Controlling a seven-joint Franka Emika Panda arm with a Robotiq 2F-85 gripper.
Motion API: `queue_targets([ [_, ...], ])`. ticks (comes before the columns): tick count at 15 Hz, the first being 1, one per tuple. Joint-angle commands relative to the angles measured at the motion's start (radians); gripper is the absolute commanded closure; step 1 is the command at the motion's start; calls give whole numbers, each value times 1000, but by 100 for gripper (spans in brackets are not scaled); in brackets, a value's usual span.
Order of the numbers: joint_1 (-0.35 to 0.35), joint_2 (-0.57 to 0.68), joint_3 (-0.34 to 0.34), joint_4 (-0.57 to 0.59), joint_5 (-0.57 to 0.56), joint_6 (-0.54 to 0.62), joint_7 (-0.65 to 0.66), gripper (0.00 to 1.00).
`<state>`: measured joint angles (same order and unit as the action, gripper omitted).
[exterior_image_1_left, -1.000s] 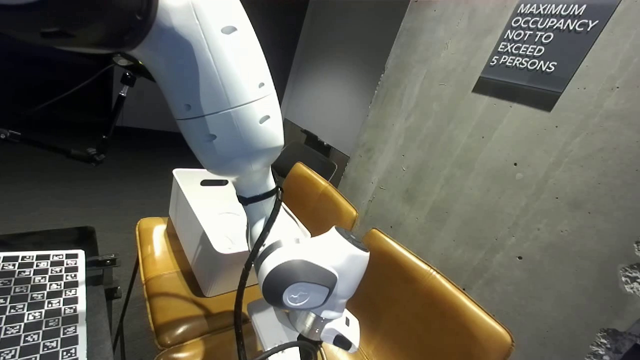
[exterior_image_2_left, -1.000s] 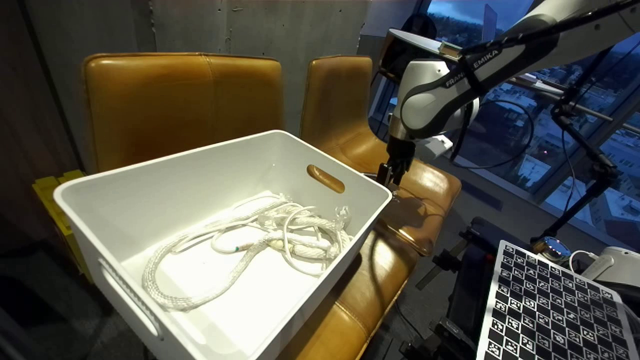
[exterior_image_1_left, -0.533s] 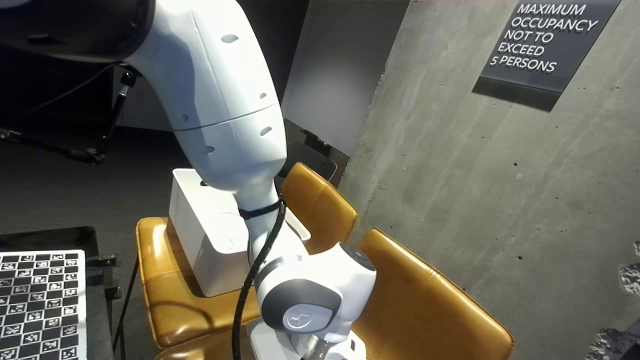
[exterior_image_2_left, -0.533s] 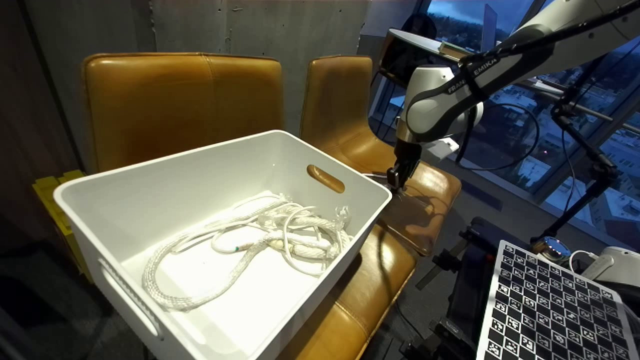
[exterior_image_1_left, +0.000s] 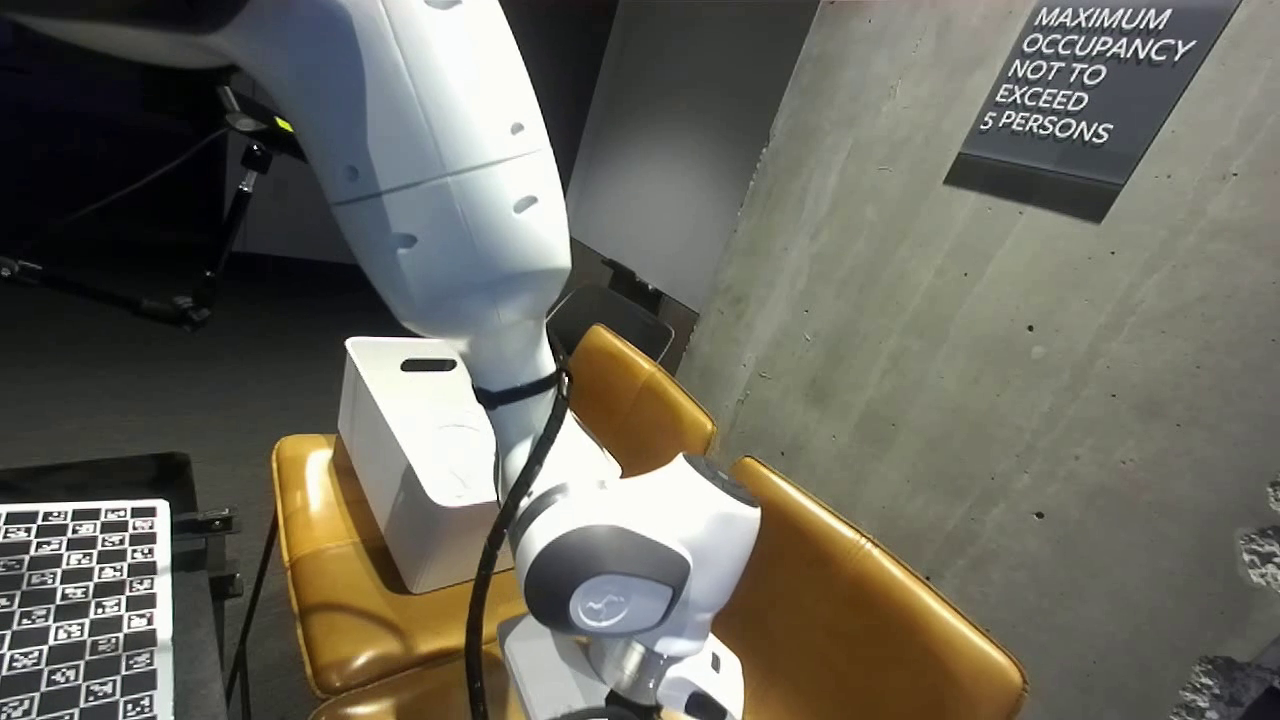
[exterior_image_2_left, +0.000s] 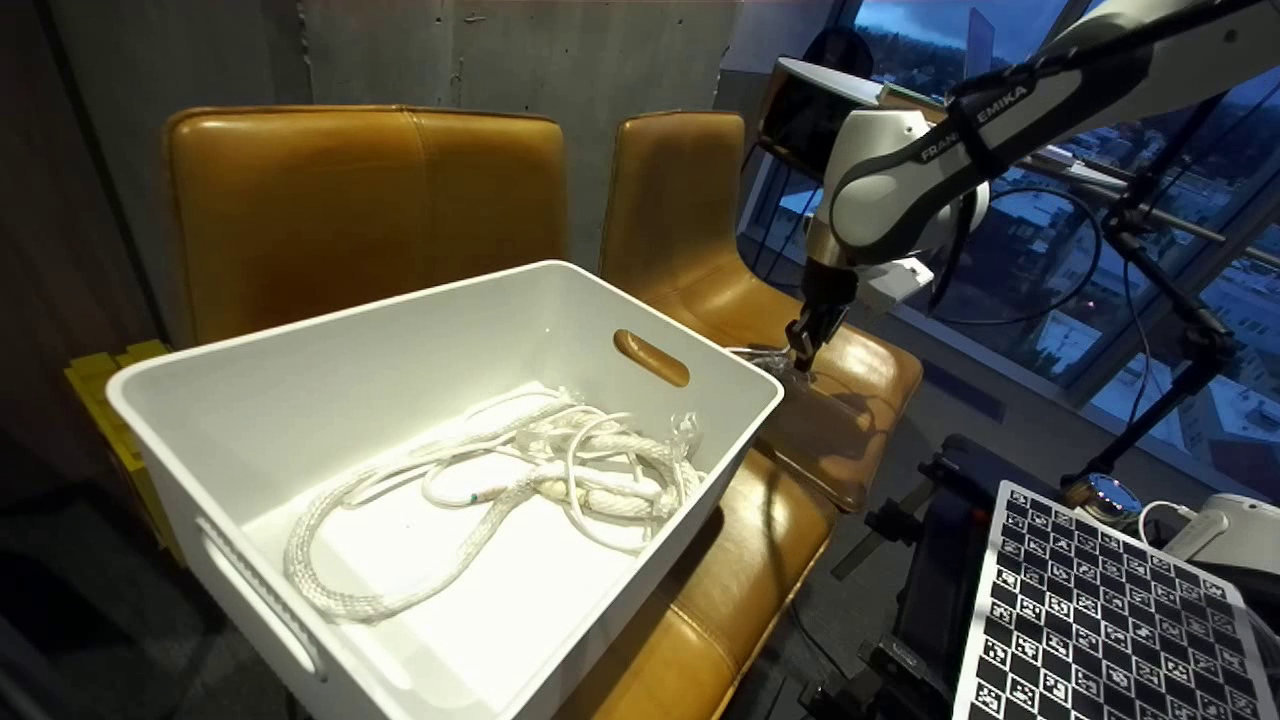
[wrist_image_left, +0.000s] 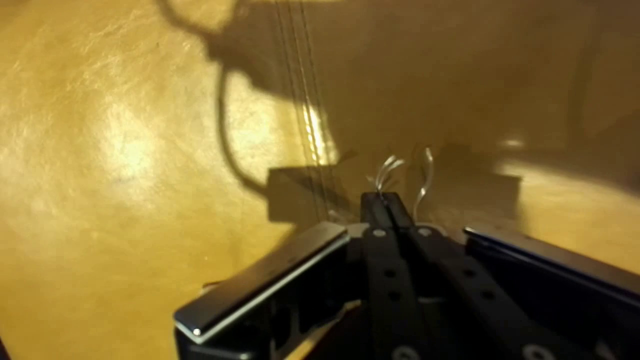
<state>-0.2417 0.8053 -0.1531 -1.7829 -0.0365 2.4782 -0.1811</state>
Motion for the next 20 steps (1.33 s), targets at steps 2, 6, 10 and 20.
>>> queue_targets([
  [2,78,-229,30,-159,-20,27,35,99],
  [6,146,-395,86,-217,-7,32,53,99],
  [10,226,-538,143,-234,-4,2,112,99],
  [20,401,-756,284,-239,11,-219,309,99],
])
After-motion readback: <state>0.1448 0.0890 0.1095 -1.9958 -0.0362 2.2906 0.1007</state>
